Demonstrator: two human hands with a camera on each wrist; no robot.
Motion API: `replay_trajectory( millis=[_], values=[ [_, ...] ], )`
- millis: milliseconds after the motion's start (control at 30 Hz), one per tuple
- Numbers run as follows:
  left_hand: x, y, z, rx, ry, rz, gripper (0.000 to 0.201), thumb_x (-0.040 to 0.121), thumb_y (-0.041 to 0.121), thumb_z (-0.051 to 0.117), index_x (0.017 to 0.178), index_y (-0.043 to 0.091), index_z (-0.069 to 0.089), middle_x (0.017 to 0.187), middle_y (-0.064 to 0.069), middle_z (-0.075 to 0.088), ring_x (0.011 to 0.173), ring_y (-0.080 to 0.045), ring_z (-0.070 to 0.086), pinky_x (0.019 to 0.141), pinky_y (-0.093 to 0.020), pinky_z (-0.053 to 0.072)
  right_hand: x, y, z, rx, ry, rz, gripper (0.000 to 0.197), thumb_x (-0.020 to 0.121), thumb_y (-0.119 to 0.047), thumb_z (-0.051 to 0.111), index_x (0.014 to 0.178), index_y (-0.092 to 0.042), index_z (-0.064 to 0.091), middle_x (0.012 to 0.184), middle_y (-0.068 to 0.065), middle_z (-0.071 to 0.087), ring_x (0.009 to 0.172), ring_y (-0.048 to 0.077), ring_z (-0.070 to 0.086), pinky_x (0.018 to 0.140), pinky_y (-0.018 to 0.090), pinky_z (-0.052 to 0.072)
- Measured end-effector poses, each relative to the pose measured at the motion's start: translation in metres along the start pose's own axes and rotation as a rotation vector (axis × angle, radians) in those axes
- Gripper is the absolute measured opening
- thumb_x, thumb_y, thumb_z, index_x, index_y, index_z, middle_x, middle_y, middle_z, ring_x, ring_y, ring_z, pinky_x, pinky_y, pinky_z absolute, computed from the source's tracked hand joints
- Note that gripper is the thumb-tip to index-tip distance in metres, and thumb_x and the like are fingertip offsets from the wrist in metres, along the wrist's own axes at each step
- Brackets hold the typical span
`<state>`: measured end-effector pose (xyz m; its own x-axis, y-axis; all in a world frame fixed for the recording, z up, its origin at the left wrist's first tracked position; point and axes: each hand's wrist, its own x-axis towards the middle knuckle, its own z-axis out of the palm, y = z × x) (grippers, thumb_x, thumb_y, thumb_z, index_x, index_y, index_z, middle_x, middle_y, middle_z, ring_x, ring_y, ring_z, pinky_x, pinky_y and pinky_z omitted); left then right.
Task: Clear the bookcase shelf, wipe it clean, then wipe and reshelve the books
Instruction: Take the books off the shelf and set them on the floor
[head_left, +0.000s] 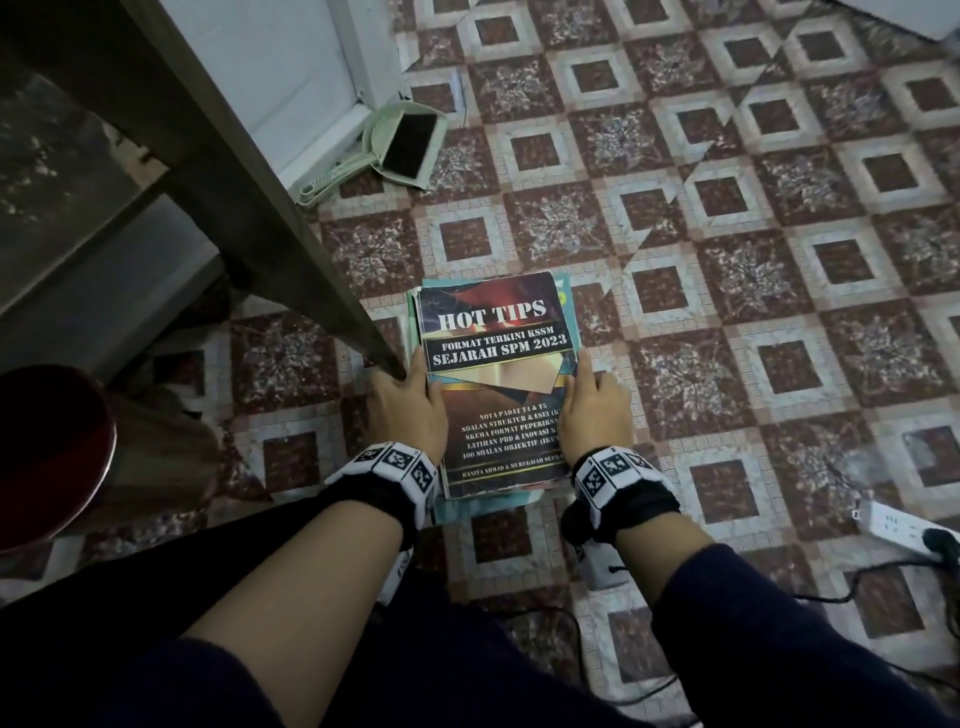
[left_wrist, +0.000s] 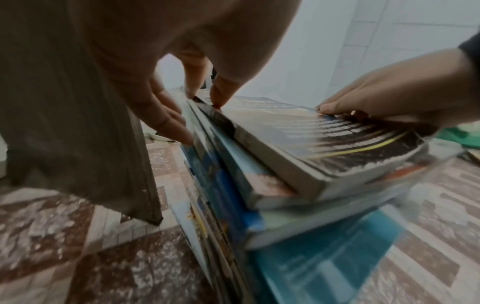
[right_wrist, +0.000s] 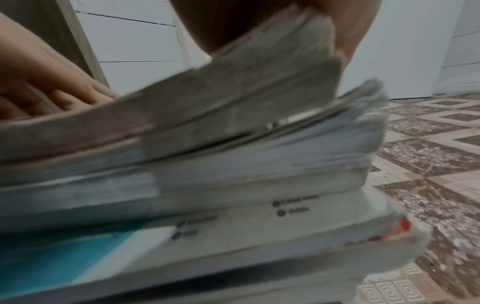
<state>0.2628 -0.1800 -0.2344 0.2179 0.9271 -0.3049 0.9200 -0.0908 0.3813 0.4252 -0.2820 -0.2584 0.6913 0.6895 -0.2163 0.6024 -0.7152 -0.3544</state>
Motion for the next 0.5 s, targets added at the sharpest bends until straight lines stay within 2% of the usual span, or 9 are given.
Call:
replay_trajectory(
  millis=[100,200,300,400,500],
  values=[
    [-0.003,-0.006,0.006,-0.301,-0.081,-0.037,0.049,0.103,0.029,0.04,0.151,0.03,0.028,0.133,-0.014,0.036,0.11,-0.024,0.048,0.099,-0.027,0.034,0.002,0.002,0.006,0.042,0.023,0.069,0.044,0.102,-0.027,0.038,0.145,-0.02,0.039,0.112,0.018,0.044,0.1,0.03,0.04,0.08,0.037,0.037],
    [-0.003,-0.008,0.013,-0.391,-0.183,-0.064,0.049,0.105,0.034,0.03,0.152,0.04,0.016,0.145,-0.014,0.036,0.123,-0.029,0.047,0.102,-0.033,0.038,0.003,0.0,0.007,0.037,0.028,0.094,0.042,0.101,-0.028,0.039,0.142,-0.023,0.042,0.114,0.016,0.043,0.099,0.029,0.04,0.084,0.037,0.036],
    [0.001,-0.007,0.015,-0.434,-0.202,-0.095,0.049,0.105,0.035,0.028,0.152,0.04,0.014,0.141,-0.016,0.04,0.118,-0.029,0.049,0.097,-0.032,0.039,0.004,0.001,0.005,0.059,0.027,0.121,0.041,0.101,-0.029,0.039,0.141,-0.023,0.044,0.116,0.016,0.044,0.099,0.03,0.042,0.086,0.037,0.036],
    [0.006,-0.009,0.016,-0.469,-0.257,-0.125,0.049,0.105,0.036,0.028,0.152,0.042,0.014,0.137,-0.016,0.044,0.116,-0.03,0.052,0.1,-0.038,0.043,0.004,0.002,0.0,0.059,-0.027,0.141,0.042,0.1,-0.03,0.04,0.142,-0.024,0.044,0.118,0.016,0.043,0.102,0.031,0.043,0.09,0.039,0.04],
    [0.008,-0.011,0.006,-0.49,-0.322,-0.123,0.052,0.104,0.032,0.03,0.152,0.042,0.014,0.134,-0.014,0.052,0.11,-0.028,0.059,0.096,-0.041,0.049,0.008,0.005,-0.007,0.081,-0.084,0.186,0.043,0.097,-0.031,0.048,0.139,-0.025,0.047,0.11,0.018,0.046,0.101,0.035,0.049,0.09,0.039,0.044]
  ],
)
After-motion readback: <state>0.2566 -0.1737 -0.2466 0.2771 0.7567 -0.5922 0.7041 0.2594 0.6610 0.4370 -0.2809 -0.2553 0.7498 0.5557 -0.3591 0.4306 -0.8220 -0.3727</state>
